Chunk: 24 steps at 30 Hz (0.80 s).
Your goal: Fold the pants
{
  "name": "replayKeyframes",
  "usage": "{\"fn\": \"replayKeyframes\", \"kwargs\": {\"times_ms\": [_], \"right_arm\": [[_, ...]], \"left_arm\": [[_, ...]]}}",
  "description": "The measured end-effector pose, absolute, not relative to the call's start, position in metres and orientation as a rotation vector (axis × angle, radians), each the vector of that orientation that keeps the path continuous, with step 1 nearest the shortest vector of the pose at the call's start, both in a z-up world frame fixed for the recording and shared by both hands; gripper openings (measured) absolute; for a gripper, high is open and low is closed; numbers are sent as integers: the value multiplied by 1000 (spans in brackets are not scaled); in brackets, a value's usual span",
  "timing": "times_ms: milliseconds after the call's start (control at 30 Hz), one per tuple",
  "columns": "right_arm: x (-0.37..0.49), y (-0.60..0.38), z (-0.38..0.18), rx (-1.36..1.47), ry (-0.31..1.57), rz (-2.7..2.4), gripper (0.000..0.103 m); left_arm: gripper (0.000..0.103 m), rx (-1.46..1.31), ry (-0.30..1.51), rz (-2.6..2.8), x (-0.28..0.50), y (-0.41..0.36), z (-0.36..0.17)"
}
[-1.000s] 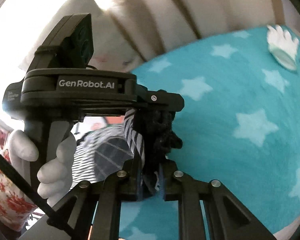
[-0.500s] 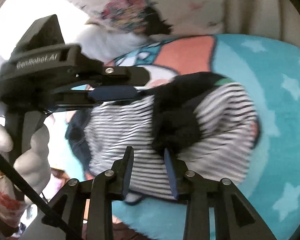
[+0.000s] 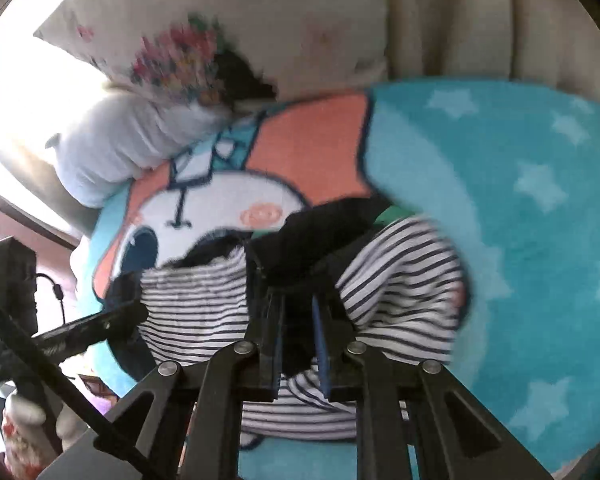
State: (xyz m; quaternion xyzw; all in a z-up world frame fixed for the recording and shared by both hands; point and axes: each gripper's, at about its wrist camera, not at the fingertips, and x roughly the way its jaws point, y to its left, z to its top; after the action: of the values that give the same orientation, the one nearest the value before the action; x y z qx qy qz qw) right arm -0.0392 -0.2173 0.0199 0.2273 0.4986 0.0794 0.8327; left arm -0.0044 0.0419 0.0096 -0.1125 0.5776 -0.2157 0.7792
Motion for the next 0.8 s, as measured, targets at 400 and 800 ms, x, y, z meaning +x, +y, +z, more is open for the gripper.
{"fn": "replayKeyframes", "kwargs": {"times_ms": [400, 800], "right_arm": [[-63, -215, 43, 516, 1003, 310, 15], [-83, -235, 33, 376, 963, 143, 44]], "left_arm": [[47, -309, 1200, -470, -18, 72, 31], [53, -277, 1255, -653, 14, -31, 37]]}}
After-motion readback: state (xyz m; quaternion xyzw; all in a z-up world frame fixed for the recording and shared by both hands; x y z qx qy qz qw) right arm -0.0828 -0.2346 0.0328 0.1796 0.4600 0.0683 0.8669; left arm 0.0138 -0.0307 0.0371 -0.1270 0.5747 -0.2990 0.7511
